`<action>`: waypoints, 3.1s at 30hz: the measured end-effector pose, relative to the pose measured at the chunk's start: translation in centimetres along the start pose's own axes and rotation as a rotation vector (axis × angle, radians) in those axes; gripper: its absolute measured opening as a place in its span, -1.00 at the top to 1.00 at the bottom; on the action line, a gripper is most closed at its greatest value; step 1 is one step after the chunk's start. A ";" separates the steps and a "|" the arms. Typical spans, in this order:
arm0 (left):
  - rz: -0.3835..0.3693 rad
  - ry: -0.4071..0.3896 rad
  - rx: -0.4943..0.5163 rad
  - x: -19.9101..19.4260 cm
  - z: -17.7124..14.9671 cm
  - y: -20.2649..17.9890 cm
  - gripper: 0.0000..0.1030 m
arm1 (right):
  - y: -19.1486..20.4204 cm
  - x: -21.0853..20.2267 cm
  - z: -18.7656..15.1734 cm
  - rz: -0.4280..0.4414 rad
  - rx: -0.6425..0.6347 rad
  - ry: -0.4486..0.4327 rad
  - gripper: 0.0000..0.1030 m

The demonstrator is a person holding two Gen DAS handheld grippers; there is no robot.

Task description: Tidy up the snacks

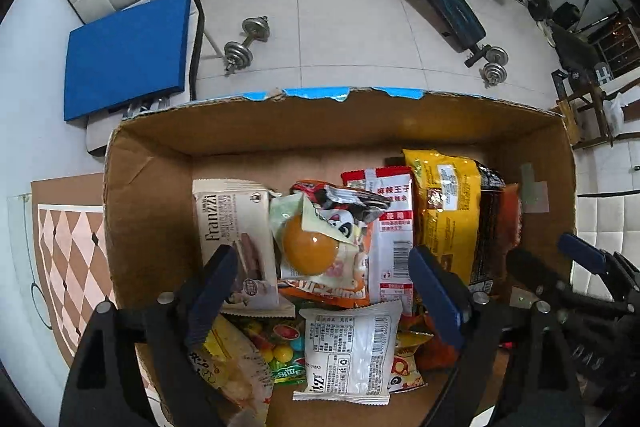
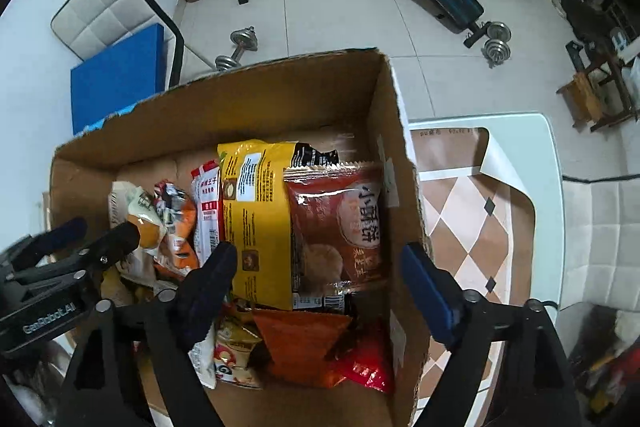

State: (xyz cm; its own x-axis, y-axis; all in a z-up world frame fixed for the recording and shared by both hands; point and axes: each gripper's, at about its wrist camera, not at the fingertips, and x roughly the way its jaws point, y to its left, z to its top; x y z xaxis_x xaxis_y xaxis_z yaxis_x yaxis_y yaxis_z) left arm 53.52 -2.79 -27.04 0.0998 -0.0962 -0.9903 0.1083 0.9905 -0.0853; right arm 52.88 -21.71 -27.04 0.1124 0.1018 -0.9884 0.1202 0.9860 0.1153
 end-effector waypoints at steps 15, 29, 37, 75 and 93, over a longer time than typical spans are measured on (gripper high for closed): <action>-0.030 -0.036 -0.046 -2.0 -3.0 1.3 -0.71 | 0.8 -0.8 -2.6 -0.031 -0.046 -0.002 -0.88; 0.005 -0.210 -0.042 -8.6 -10.4 0.8 -0.71 | 1.4 -6.3 -10.1 -0.025 -0.078 -0.112 -0.88; 0.015 -0.293 -0.035 -12.5 -16.2 0.0 -0.71 | 0.9 -11.6 -15.8 -0.017 -0.078 -0.214 -0.88; 0.051 -0.644 -0.028 -29.6 -37.1 -2.7 -0.71 | -0.3 -33.8 -39.3 0.002 -0.126 -0.590 -0.88; 0.095 -0.687 -0.033 -27.9 -33.6 -2.8 -0.99 | -0.1 -31.1 -35.0 -0.044 -0.109 -0.602 -0.97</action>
State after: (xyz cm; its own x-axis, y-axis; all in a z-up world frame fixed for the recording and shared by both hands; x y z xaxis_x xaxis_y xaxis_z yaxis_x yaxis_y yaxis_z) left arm 17.21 0.45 -2.83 0.7122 -0.0390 -0.7009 0.0394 0.9991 -0.0156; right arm 14.87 -20.37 0.20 0.6506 -0.0005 -0.7594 0.0396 0.9987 0.0333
